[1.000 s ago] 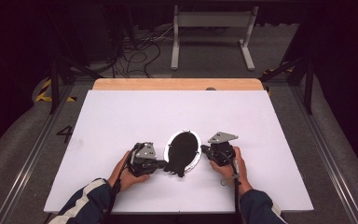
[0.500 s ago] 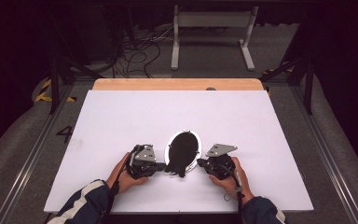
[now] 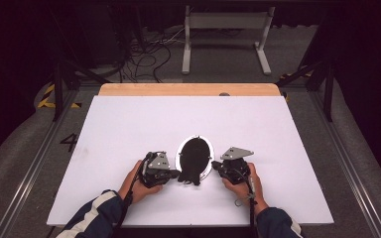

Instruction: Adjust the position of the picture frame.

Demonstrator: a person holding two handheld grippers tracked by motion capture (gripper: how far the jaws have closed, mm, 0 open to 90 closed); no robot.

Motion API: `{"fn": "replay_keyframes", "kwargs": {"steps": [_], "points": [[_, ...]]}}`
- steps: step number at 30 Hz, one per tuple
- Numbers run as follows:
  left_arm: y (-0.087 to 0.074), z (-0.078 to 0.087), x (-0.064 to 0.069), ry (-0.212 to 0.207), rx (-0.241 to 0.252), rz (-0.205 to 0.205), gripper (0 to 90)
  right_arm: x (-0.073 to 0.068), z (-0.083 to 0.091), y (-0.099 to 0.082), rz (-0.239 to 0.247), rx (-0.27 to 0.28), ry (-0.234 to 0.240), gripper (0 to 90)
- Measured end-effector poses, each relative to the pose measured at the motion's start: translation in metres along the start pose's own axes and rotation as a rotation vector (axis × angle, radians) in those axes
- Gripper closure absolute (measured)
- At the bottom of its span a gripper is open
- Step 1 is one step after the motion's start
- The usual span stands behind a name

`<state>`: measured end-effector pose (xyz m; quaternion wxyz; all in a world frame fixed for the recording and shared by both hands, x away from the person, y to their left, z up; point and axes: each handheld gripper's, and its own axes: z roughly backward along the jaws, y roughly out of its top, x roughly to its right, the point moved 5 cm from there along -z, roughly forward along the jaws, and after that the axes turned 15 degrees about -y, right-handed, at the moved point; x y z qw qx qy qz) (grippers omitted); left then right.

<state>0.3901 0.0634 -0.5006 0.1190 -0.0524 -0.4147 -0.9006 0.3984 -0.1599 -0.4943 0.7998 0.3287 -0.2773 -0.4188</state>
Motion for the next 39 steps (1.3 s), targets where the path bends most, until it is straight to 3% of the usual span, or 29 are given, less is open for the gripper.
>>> {"fn": "replay_keyframes", "kwargs": {"steps": [7, 11, 23, 27, 30, 34, 37, 39], "points": [[0.005, -0.004, -0.003, 0.004, 0.0, -0.001, 90.0, 0.007, -0.006, 0.004, 0.002, -0.005, -0.022, 90.0], [0.007, -0.005, -0.005, -0.004, -0.008, -0.015, 90.0, 0.008, -0.009, 0.007, 0.009, -0.005, -0.057, 90.0], [0.008, -0.006, -0.005, 0.005, -0.019, -0.042, 90.0, 0.009, -0.008, 0.006, 0.014, -0.004, -0.046, 90.0], [0.006, -0.003, -0.005, -0.013, -0.019, -0.038, 89.6, 0.01, -0.005, 0.004, 0.023, -0.005, -0.025, 87.4], [0.003, 0.003, -0.002, -0.006, -0.027, -0.066, 87.8, 0.014, -0.002, 0.002, 0.019, 0.001, -0.011, 86.9], [-0.001, 0.021, 0.0, 0.013, 0.001, -0.08, 84.7, 0.017, 0.007, 0.0, 0.003, 0.018, 0.029, 86.6], [-0.006, 0.036, 0.004, 0.02, 0.017, -0.101, 78.0, 0.016, 0.015, -0.001, -0.002, 0.023, 0.1, 85.8], [-0.009, 0.045, 0.004, 0.035, 0.037, -0.095, 74.9, 0.014, 0.019, -0.001, 0.013, 0.022, 0.104, 85.6]]}}
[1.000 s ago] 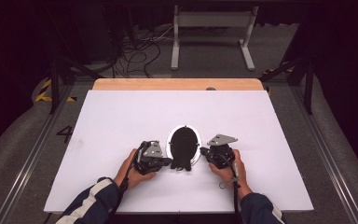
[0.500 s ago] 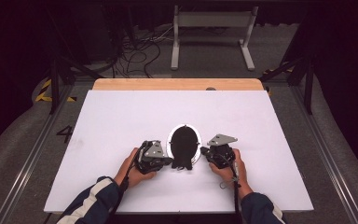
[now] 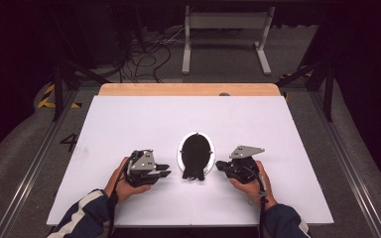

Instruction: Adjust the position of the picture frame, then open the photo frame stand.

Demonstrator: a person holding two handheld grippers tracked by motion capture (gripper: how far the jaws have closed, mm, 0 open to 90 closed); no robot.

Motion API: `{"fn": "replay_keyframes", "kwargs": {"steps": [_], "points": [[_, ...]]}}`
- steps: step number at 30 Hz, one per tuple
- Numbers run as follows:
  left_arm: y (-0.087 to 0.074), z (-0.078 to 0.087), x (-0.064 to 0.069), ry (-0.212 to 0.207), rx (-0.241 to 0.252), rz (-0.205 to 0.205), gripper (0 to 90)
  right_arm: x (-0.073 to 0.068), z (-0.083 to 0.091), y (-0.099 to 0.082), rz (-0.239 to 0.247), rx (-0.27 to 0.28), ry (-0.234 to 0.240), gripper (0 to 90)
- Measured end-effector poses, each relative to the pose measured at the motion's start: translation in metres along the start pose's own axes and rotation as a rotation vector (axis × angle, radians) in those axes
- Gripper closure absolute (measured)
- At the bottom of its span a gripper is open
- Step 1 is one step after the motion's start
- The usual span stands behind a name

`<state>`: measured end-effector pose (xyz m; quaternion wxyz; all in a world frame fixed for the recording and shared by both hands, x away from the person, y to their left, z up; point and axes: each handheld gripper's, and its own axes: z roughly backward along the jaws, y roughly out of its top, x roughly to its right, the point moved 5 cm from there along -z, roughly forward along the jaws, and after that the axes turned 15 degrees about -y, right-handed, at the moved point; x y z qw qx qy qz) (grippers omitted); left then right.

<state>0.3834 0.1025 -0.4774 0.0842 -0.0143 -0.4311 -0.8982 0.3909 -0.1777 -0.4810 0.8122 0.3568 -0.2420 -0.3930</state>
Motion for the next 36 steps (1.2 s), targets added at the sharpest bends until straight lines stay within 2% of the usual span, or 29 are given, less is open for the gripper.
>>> {"fn": "replay_keyframes", "kwargs": {"steps": [1, 2, 3, 4, 5, 8, 10, 13, 15, 18, 22, 26, 30, 33, 36], "points": [[-0.002, 0.005, 0.0, 0.011, 0.005, 0.001, 72.6, -0.001, 0.001, 0.0, 0.007, 0.0, 0.001, 85.0], [-0.008, 0.014, -0.002, 0.046, 0.006, 0.008, 69.6, -0.003, 0.002, 0.0, 0.015, -0.001, 0.001, 84.6], [-0.008, 0.014, -0.002, 0.046, 0.006, 0.008, 65.9, -0.003, 0.002, 0.0, 0.015, -0.001, 0.001, 84.6], [-0.012, 0.021, -0.004, 0.075, 0.016, 0.042, 65.9, -0.005, 0.002, 0.0, 0.022, -0.003, 0.003, 83.9], [-0.017, 0.028, -0.008, 0.109, 0.022, 0.074, 60.5, -0.007, 0.003, 0.0, 0.031, -0.005, 0.006, 83.3], [-0.032, 0.043, -0.015, 0.156, 0.054, 0.147, 51.1, -0.014, 0.007, -0.001, 0.04, -0.006, 0.016, 81.7], [-0.041, 0.05, -0.015, 0.195, 0.057, 0.184, 40.7, -0.017, 0.01, -0.003, 0.044, -0.013, 0.024, 81.2], [-0.053, 0.057, -0.009, 0.216, 0.06, 0.194, 33.4, -0.021, 0.014, -0.008, 0.048, -0.025, 0.035, 80.4], [-0.058, 0.06, -0.005, 0.223, 0.053, 0.197, 29.7, -0.022, 0.015, -0.01, 0.051, -0.034, 0.04, 79.4], [-0.062, 0.065, 0.001, 0.227, 0.071, 0.201, 26.1, -0.022, 0.015, -0.011, 0.052, -0.037, 0.039, 78.4], [-0.067, 0.071, 0.004, 0.229, 0.105, 0.238, 20.7, -0.025, 0.014, -0.009, 0.059, -0.037, 0.046, 77.2], [-0.074, 0.072, 0.003, 0.237, 0.074, 0.261, 18.3, -0.028, 0.013, -0.008, 0.064, -0.042, 0.054, 75.9], [-0.075, 0.071, 0.001, 0.234, 0.069, 0.265, 18.2, -0.031, 0.012, -0.008, 0.08, -0.045, 0.061, 75.6], [-0.076, 0.069, 0.001, 0.248, 0.037, 0.244, 18.2, -0.032, 0.011, -0.008, 0.086, -0.049, 0.063, 75.5], [-0.074, 0.065, 0.0, 0.251, 0.029, 0.239, 18.2, -0.034, 0.011, -0.008, 0.1, -0.059, 0.063, 75.0]]}}
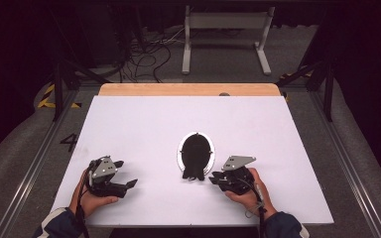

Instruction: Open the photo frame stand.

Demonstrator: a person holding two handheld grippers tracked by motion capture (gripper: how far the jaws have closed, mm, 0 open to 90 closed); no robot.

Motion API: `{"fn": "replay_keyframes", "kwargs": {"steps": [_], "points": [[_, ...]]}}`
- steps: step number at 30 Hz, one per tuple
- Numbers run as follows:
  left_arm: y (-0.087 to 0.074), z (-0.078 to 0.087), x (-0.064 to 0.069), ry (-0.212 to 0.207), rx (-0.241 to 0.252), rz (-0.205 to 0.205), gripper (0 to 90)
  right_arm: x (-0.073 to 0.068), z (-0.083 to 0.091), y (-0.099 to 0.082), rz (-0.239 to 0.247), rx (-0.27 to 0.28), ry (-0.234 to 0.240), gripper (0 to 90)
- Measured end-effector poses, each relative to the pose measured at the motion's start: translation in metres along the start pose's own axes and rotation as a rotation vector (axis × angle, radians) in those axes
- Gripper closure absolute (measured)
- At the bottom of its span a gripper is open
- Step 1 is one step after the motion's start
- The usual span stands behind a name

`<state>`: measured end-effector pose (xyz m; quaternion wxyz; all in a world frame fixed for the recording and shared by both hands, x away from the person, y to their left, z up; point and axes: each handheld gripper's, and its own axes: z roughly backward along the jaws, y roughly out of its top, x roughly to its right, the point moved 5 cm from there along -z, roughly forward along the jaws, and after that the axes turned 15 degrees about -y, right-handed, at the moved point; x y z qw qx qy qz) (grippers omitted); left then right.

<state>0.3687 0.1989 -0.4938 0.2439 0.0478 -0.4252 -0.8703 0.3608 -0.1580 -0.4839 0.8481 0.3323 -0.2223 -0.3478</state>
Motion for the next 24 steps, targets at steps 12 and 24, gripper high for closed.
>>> {"fn": "replay_keyframes", "kwargs": {"steps": [12, 24], "points": [[0.001, -0.006, 0.001, 0.007, -0.036, -0.014, 16.9, -0.006, -0.008, 0.002, 0.044, -0.043, 0.006, 75.2], [0.003, -0.009, 0.004, -0.018, -0.054, -0.038, 16.9, -0.015, -0.011, 0.01, 0.102, -0.106, 0.012, 70.0]]}}
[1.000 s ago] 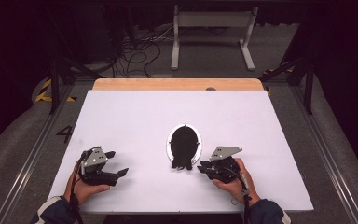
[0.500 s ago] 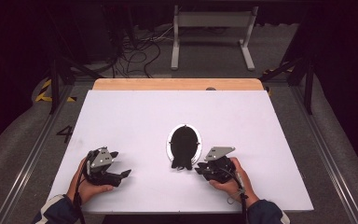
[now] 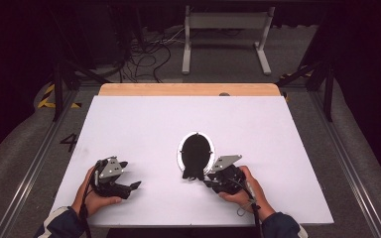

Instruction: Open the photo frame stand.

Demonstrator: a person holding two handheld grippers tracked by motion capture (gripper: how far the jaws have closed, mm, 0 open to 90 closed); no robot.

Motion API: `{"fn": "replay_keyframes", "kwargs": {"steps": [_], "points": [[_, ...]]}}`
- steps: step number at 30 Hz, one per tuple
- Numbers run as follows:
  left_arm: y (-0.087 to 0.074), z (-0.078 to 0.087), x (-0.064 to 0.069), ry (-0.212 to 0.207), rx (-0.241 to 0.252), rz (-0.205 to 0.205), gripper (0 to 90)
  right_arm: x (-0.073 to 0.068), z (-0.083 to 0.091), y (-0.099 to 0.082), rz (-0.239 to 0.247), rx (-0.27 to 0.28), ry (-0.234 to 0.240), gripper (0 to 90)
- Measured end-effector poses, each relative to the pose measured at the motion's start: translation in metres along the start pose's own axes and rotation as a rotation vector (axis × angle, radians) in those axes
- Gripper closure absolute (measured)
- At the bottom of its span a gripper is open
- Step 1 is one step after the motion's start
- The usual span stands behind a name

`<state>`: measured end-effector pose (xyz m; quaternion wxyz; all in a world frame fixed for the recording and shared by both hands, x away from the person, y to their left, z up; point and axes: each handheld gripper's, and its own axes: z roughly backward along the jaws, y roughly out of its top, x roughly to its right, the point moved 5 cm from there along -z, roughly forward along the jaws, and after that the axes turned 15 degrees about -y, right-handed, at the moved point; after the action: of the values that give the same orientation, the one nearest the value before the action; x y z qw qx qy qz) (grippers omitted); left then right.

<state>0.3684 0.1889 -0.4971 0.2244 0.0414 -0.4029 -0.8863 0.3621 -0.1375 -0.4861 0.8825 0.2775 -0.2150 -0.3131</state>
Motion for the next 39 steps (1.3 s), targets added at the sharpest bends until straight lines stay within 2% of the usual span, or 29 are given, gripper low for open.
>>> {"fn": "replay_keyframes", "kwargs": {"steps": [6, 13, 15, 19, 22, 26, 29, 35, 36, 37, 39], "points": [[0.0, -0.002, 0.001, 0.005, -0.02, -0.003, 15.8, -0.002, -0.002, 0.007, 0.01, -0.045, -0.01, 69.8], [-0.001, -0.001, 0.002, 0.003, -0.02, 0.003, 15.6, 0.0, -0.005, 0.006, -0.067, -0.003, 0.043, 69.0], [-0.002, -0.001, 0.001, 0.001, -0.023, 0.008, 15.5, 0.001, -0.006, 0.005, -0.119, 0.024, 0.102, 67.1], [-0.004, -0.003, 0.0, 0.001, -0.041, 0.009, 15.3, 0.003, -0.007, 0.004, -0.169, 0.044, 0.134, 66.0], [-0.004, -0.004, 0.002, -0.002, -0.045, 0.014, 15.3, 0.007, -0.01, 0.001, -0.258, 0.068, 0.189, 65.3], [-0.003, -0.006, 0.003, -0.008, -0.046, 0.011, 15.4, 0.008, -0.012, 0.002, -0.306, 0.082, 0.227, 60.1], [-0.001, -0.008, 0.005, -0.019, -0.041, 0.01, 15.4, 0.009, -0.013, 0.003, -0.34, 0.095, 0.247, 59.5], [0.005, -0.013, 0.007, -0.049, -0.031, 0.013, 15.4, 0.014, -0.014, 0.008, -0.479, 0.143, 0.344, 55.5], [0.007, -0.015, 0.007, -0.05, -0.03, 0.013, 15.6, 0.014, -0.014, 0.01, -0.532, 0.155, 0.376, 55.1], [0.008, -0.016, 0.006, -0.049, -0.033, 0.007, 15.6, 0.014, -0.014, 0.01, -0.532, 0.155, 0.376, 55.1], [0.012, -0.019, 0.006, -0.053, -0.032, 0.004, 15.7, 0.014, -0.016, 0.012, -0.576, 0.162, 0.394, 54.6]]}}
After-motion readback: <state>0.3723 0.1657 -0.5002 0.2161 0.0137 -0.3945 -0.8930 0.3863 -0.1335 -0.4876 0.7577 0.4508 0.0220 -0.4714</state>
